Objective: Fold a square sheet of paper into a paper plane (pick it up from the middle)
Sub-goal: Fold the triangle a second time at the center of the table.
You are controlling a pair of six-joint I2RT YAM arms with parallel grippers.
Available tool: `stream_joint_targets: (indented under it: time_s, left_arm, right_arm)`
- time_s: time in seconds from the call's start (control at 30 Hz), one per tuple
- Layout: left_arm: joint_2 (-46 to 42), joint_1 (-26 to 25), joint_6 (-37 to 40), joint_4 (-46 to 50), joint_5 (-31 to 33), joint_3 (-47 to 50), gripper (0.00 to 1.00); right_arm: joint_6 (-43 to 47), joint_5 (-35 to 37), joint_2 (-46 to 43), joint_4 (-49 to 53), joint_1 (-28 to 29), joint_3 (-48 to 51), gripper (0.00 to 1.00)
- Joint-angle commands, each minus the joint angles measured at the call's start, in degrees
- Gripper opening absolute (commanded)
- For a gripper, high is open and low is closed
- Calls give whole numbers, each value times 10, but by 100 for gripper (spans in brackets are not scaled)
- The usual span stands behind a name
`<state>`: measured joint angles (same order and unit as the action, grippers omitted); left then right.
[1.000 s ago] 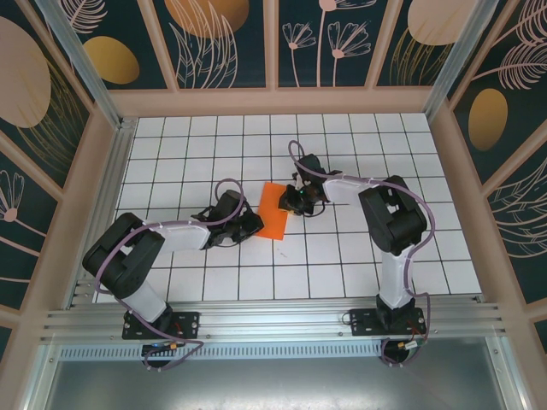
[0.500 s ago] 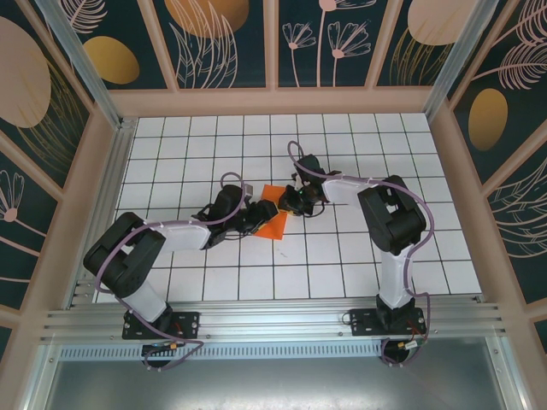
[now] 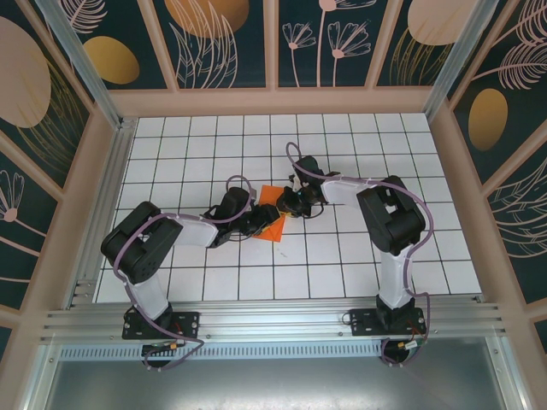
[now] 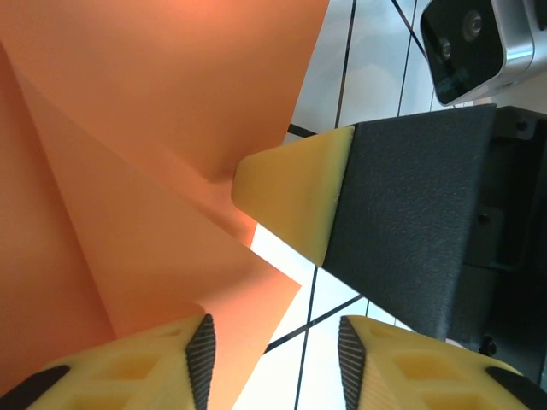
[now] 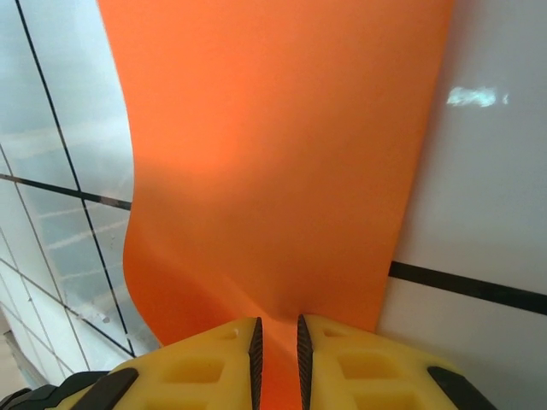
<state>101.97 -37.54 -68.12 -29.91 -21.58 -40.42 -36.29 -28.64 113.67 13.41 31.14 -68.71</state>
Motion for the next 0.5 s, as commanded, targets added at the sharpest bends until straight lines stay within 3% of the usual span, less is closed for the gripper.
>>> stream_joint_targets:
  time_s: [0.0,0.23,0.47]
  left_arm:
    - [3,-3,0,-8,13,-6,40]
    - [-1,-3,1,-3,20,-2,32]
    - [1,-3,3,2,22,-4,28]
  right_arm:
    - [14,-18,-33,-12,-19,7,23]
    - [58,-33,-82,-13,-31,47,30]
    - [93,-62,-102,-16,-27,81,31]
